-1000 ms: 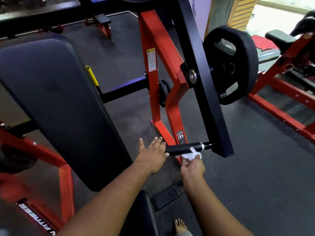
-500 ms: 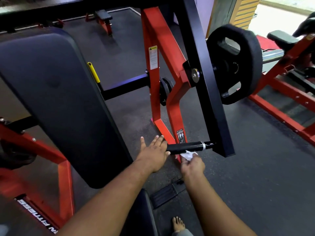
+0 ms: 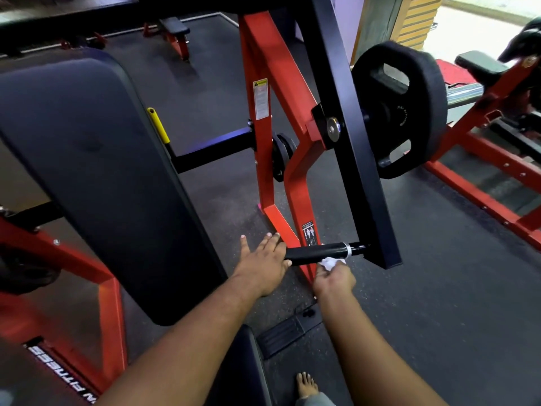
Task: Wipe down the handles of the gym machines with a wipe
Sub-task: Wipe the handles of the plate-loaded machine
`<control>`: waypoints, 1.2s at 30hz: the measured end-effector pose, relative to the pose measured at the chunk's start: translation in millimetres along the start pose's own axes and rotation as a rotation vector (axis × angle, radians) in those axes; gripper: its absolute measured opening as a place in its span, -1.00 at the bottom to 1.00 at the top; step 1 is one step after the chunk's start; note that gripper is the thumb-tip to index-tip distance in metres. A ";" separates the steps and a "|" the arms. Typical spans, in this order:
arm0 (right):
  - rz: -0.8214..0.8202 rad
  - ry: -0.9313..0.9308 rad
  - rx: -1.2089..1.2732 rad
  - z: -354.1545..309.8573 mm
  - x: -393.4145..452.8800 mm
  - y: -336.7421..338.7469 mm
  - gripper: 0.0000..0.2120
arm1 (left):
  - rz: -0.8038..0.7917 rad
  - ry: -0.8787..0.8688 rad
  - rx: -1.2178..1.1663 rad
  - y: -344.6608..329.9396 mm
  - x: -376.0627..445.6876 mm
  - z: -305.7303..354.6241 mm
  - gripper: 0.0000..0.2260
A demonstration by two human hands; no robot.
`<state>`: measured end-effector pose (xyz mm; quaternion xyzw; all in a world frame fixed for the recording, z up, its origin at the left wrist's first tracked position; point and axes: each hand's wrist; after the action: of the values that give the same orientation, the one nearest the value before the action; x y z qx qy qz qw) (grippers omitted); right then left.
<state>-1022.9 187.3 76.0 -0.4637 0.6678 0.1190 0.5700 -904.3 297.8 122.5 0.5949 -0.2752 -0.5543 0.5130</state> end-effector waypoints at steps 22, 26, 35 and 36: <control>-0.161 -0.173 -0.109 41.0 -32.8 8.1 -0.77 | 0.010 0.012 -0.021 -1.3 0.2 0.3 -0.51; 0.007 -0.012 -0.011 -17.0 -14.3 -3.1 -0.70 | 0.019 0.018 -0.023 -2.4 -0.1 0.7 -0.52; -0.330 -0.105 -0.329 34.5 -33.6 39.7 -0.79 | 0.012 0.023 -0.026 0.0 -0.6 1.8 -0.52; -0.307 -0.046 -0.344 18.8 -33.8 40.5 -0.80 | 0.010 0.022 -0.027 0.1 -1.1 1.8 -0.52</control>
<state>-1043.9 238.5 84.4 -0.6473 0.5460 0.1537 0.5092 -906.3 298.2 123.2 0.5927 -0.2649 -0.5489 0.5266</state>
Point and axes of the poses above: each hand's wrist, its own x-axis towards the middle knuckle, its own y-axis out of the back of the hand, z = x × y, and after that the axes turned 6 degrees about -y, right-handed
